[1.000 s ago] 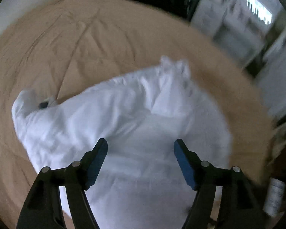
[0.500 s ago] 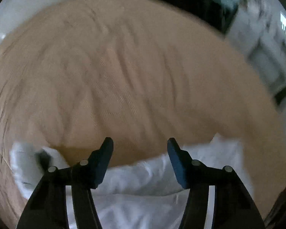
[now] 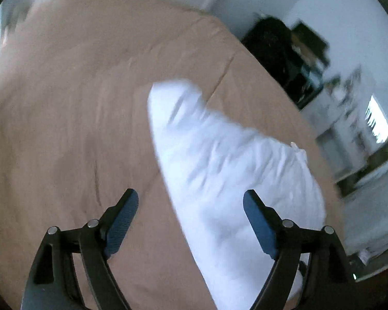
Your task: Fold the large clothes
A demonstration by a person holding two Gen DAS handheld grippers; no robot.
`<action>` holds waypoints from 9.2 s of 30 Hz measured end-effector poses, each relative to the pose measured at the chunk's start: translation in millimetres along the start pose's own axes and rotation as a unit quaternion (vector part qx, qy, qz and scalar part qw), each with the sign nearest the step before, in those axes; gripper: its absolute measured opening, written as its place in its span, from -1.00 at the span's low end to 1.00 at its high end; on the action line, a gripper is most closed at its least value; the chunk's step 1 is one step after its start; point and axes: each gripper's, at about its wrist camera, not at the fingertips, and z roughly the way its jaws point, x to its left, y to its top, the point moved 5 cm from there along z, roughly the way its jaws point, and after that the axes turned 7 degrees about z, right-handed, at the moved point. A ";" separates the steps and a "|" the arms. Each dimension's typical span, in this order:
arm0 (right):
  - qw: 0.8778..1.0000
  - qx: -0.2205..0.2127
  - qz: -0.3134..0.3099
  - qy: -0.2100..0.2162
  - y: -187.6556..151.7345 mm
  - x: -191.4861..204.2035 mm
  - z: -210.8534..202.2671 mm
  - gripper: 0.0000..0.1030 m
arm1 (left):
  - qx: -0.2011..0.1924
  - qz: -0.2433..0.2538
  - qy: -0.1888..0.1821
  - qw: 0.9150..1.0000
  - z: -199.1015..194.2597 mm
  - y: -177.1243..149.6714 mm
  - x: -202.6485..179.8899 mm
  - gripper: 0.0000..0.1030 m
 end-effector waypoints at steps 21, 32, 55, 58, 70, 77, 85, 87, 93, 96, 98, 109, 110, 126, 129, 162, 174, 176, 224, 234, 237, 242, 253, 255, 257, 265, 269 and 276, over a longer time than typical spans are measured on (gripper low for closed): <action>0.877 0.170 0.276 0.356 -5.0 -36.1 60.3 0.73 | 0.025 -0.115 -0.293 0.949 127.8 9.6 -25.9 0.50; 0.838 0.188 0.190 0.475 36.5 118.3 56.4 0.64 | -0.059 -0.116 -0.181 0.975 -0.3 49.6 96.5 0.58; 0.904 0.198 0.119 0.359 15.3 89.5 58.2 0.44 | -0.074 0.076 0.163 0.981 -41.0 -66.9 -15.4 0.93; 0.925 0.118 0.044 0.359 68.8 115.3 21.6 0.31 | -0.070 0.088 0.152 0.982 -37.4 -77.2 -26.0 0.96; 0.920 0.240 -0.044 0.308 114.3 266.7 166.9 -1.00 | -0.067 0.103 0.132 0.984 -46.6 -91.6 7.8 0.98; 0.918 0.237 0.040 0.316 91.9 192.7 170.6 -1.00 | -0.102 0.021 0.092 0.990 -98.3 -101.7 30.4 0.84; 0.918 0.088 -0.067 0.382 60.7 204.6 20.0 -0.84 | -0.058 0.025 0.120 0.991 -60.8 -134.5 28.2 0.89; 0.929 0.083 -0.111 0.343 34.7 208.1 19.1 -0.84 | -0.057 0.020 0.117 0.991 -59.5 -136.9 30.6 0.91; 0.947 0.131 -0.114 0.271 -22.1 162.9 42.0 -0.86 | -0.043 0.024 0.117 0.992 -50.8 -156.5 26.3 0.95; 0.947 0.120 -0.106 0.278 -3.7 169.6 39.3 -0.84 | -0.039 0.013 0.112 0.993 -50.4 -156.8 28.1 0.96; 0.944 0.102 -0.104 0.296 18.7 179.4 34.6 -0.83 | -0.037 0.011 0.109 0.993 -49.8 -157.3 27.6 0.96; 0.977 0.073 -0.067 0.190 126.7 234.7 96.0 -0.61 | -0.027 0.030 0.122 0.992 -45.3 -160.7 16.0 0.99; 0.968 0.081 -0.083 0.222 128.0 254.0 89.3 -0.57 | -0.027 0.030 0.122 0.992 -44.9 -160.8 15.7 0.99; 0.961 0.077 -0.167 0.208 32.5 192.2 23.3 -0.17 | -0.014 0.002 0.106 0.994 -44.6 -172.5 18.1 0.99; 0.966 0.103 -0.196 0.137 -10.2 156.9 35.4 -0.10 | 0.007 -0.019 0.095 0.995 -49.4 -186.1 16.1 0.99; 0.975 0.171 -0.136 0.048 23.9 121.4 -204.8 1.00 | 0.027 -0.062 0.323 0.944 -276.6 -134.6 -141.3 0.99; 0.974 0.162 -0.155 0.036 30.4 110.0 -204.1 1.00 | 0.032 -0.085 0.310 0.946 -268.1 -133.2 -134.1 0.98; 0.972 0.164 -0.162 0.040 29.2 111.3 -203.4 1.00 | 0.037 -0.083 0.311 0.946 -267.2 -133.8 -134.2 0.98; 0.970 0.183 -0.153 0.048 22.7 114.9 -201.8 1.00 | 0.049 -0.080 0.300 0.949 -261.0 -141.0 -140.3 0.99; 0.968 0.189 -0.157 0.046 17.0 118.0 -202.5 1.00 | 0.053 -0.083 0.298 0.950 -258.8 -142.6 -140.5 0.99; 0.968 0.190 -0.159 0.045 17.1 117.6 -200.8 1.00 | 0.055 -0.085 0.296 0.950 -258.4 -144.3 -140.5 0.99; 0.967 0.192 -0.160 0.047 17.2 118.3 -199.9 1.00 | 0.057 -0.088 0.296 0.949 -258.6 -145.8 -139.5 0.99; 0.966 0.196 -0.162 0.048 14.7 117.2 -200.0 1.00 | 0.065 -0.093 0.291 0.950 -255.2 -147.7 -138.4 0.99; 0.965 0.198 -0.162 0.048 15.1 116.5 -198.4 1.00 | 0.067 -0.094 0.290 0.950 -253.9 -148.1 -138.2 0.99; 0.965 0.199 -0.162 0.048 15.2 116.3 -198.0 1.00 | 0.068 -0.094 0.290 0.950 -253.5 -147.9 -138.4 0.99; 0.964 0.200 -0.167 0.049 14.0 117.2 -197.7 1.00 | 0.070 -0.094 0.290 0.950 -252.1 -148.7 -139.3 0.99; 0.963 0.202 -0.169 0.048 11.6 118.8 -198.9 1.00 | 0.072 -0.095 0.288 0.950 -251.6 -149.9 -139.6 0.99; 0.963 0.203 -0.169 0.048 11.5 118.4 -198.9 1.00 | 0.071 -0.096 0.289 0.950 -251.5 -150.4 -140.1 0.99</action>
